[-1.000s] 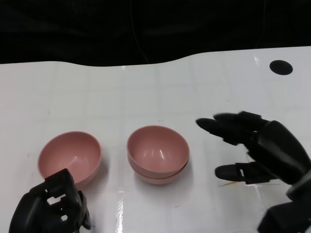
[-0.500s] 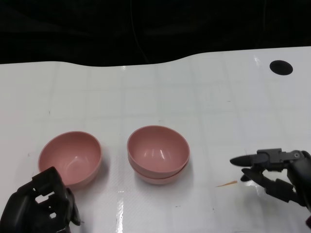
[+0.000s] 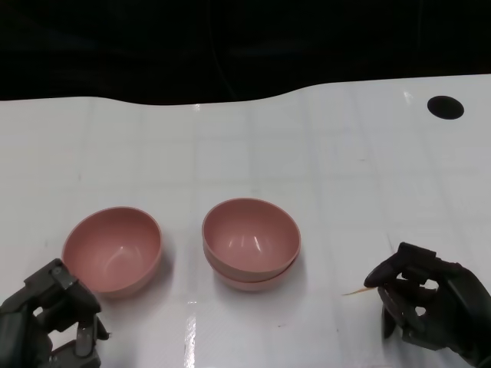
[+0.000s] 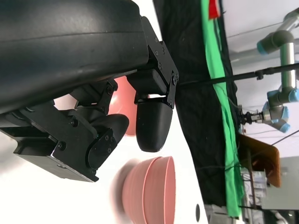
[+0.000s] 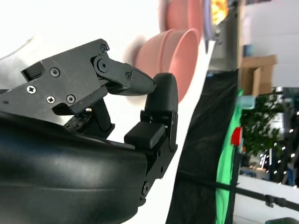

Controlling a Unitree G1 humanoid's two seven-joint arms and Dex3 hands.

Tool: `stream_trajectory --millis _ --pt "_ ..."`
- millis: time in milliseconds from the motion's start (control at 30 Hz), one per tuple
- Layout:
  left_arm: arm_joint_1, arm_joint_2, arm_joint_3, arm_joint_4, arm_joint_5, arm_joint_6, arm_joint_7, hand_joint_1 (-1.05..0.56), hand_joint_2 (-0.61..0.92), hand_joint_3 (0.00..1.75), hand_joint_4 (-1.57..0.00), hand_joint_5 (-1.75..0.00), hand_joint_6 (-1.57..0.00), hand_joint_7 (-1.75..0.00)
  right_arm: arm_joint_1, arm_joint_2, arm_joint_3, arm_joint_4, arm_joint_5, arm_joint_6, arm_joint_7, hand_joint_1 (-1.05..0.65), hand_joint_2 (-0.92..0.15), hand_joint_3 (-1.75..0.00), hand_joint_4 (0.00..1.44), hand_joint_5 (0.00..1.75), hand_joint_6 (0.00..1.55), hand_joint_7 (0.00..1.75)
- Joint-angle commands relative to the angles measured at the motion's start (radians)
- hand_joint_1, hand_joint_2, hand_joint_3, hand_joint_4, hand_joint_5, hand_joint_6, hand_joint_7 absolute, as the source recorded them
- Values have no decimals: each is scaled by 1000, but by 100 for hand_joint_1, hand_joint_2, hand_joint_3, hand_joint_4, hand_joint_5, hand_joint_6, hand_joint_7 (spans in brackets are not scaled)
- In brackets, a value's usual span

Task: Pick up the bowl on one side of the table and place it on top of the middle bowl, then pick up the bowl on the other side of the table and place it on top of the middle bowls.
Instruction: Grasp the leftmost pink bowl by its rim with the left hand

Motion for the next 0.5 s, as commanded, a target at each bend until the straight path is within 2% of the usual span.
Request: stream_trajectory --millis 33,167,267,367,500 --pt "15 10 -5 -48 56 -20 54 1 61 116 -61 -174 -65 -152 3 9 -38 -14 30 26 43 -19 -68 -94 86 175 65 173" --pt "21 21 -10 -95 101 -35 88 -1 60 115 -54 -174 -62 -147 -3 36 -72 -18 71 70 92 -19 -68 -92 89 175 66 173" --pt "18 37 -7 -114 120 -70 94 -3 60 114 -54 -174 -61 -145 -7 57 -109 -47 171 205 157 -20 -72 -81 91 175 71 162" --pt "24 48 -9 -137 136 -78 103 -4 60 113 -56 -173 -61 -146 0 62 -133 -87 191 290 155 -20 -72 -77 91 175 71 159" --pt "39 52 -9 -195 155 -69 118 -10 55 111 -59 -161 -63 -137 12 72 -160 -132 187 350 138 -18 -65 -88 91 175 73 153"
